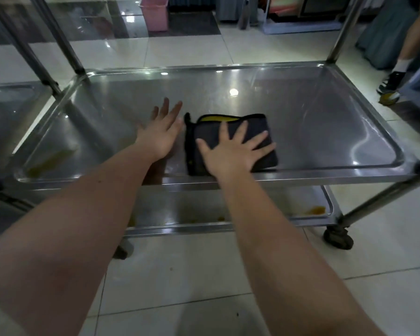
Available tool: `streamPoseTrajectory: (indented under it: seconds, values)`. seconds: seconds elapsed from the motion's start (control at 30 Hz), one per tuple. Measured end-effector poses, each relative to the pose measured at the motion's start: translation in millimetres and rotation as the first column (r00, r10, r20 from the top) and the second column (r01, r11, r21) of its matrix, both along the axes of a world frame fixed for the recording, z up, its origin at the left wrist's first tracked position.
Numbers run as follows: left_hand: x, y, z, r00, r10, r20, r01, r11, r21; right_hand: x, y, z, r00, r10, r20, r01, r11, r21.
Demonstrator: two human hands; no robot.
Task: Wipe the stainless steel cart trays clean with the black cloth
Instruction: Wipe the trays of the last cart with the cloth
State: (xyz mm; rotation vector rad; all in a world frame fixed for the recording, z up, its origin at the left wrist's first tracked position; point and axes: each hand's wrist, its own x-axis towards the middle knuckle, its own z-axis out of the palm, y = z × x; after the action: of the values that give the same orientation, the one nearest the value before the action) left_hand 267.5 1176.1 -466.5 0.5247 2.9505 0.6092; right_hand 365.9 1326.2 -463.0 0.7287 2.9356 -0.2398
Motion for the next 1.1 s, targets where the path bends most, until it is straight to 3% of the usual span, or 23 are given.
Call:
streamPoseTrajectory:
  seconds: [0.07,0.13,0.2,0.27,0.37,0.43,0.57,0.77,0.9,1.03,1.1]
  values:
    - [1.3,-2.4,10.0,0.998,0.048,-0.04,-0.044,0.995,0.094,-2.6,-31.6,0.7,0.997,0.073,0.023,-0.073,0.997,-0.035]
    - [7.0,4.8,24.5,0.995,0.059,-0.074,-0.052,0.994,0.093,-2.9,-27.2,3.7,0.992,0.122,-0.003,-0.122,0.985,-0.124]
    - [21.6,23.9,35.6,0.994,0.009,-0.105,-0.006,1.0,0.025,-0.4,3.1,8.6,0.99,0.094,-0.103,-0.114,0.971,-0.213]
    - [43.2,55.1,33.2,0.992,-0.056,-0.114,0.047,0.996,-0.078,0.7,38.1,12.7,0.983,0.06,-0.175,-0.095,0.976,-0.196]
    - [70.5,91.9,15.0,0.999,-0.007,0.049,0.014,0.988,-0.156,2.6,60.2,8.2,0.984,0.09,-0.152,-0.115,0.979,-0.166]
    - [73.7,93.7,4.5,0.998,0.035,0.054,-0.022,0.975,-0.223,4.8,58.2,-0.5,0.982,0.103,-0.161,-0.132,0.974,-0.184]
    - [53.0,42.6,-4.1,0.997,0.048,-0.062,-0.064,0.957,-0.283,5.6,57.3,-11.7,0.982,0.148,-0.118,-0.161,0.98,-0.117]
    - [7.0,-71.5,-1.4,0.98,0.197,-0.029,-0.197,0.931,-0.308,6.2,51.4,-13.0,0.982,0.19,0.016,-0.191,0.981,0.045]
    - [10.1,-74.9,2.3,0.986,0.167,-0.015,-0.163,0.935,-0.316,-11.8,35.2,-1.3,0.99,0.13,0.05,-0.13,0.992,-0.002]
    - [12.8,-73.1,3.9,0.984,0.176,-0.005,-0.169,0.934,-0.315,-48.9,-0.9,4.7,0.934,0.355,0.028,-0.356,0.931,0.08]
    - [14.4,-73.6,3.0,0.983,0.182,-0.007,-0.174,0.932,-0.317,-59.8,-9.9,-3.4,0.937,0.35,0.011,-0.351,0.936,0.03]
